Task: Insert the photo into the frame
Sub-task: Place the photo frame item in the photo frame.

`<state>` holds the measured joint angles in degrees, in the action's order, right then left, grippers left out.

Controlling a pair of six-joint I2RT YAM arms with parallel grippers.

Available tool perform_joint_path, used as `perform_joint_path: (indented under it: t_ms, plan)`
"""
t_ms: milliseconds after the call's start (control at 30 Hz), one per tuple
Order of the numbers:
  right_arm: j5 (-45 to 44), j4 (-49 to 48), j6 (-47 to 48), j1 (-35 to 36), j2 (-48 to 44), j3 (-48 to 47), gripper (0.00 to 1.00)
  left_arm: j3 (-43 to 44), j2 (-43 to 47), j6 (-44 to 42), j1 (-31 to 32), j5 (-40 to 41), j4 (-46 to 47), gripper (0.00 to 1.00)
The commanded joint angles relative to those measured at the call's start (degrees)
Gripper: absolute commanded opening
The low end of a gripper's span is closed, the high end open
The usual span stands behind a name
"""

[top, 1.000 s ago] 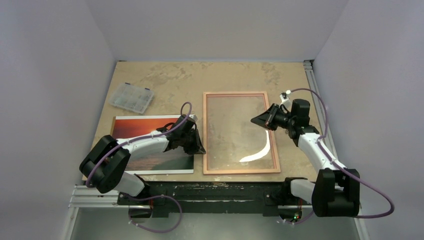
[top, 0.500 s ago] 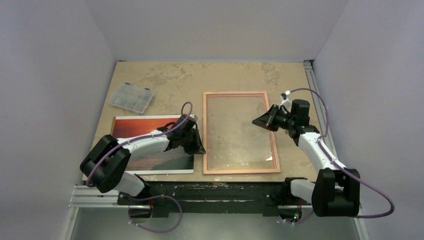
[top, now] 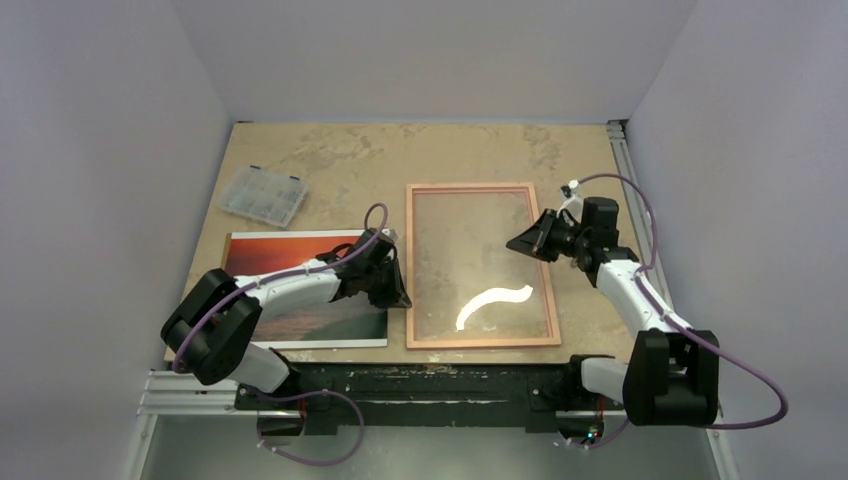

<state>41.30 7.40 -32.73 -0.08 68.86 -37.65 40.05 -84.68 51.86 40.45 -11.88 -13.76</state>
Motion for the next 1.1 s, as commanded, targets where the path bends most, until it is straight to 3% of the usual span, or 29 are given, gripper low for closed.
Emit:
perform_joint_path:
  t_ms: [0,833,1067]
  plan:
    - [0.54,4.37,3.93,1.35,0.49,-1.89,0.0,-2.09,-5.48,-1.18,3.26,3.37,-1.05,0.0]
    - [-0.05,1.88,0.29,1.39,0.46,0.15,0.0,-0.33,-5.9,-1.57,4.55,4.67,-3.21,0.0]
    - [1.03,-0.44,-3.04,1.39,-0.3,2.84,0.13,-0.24,-6.05,-1.49,4.74,4.75,-3.34,0.0]
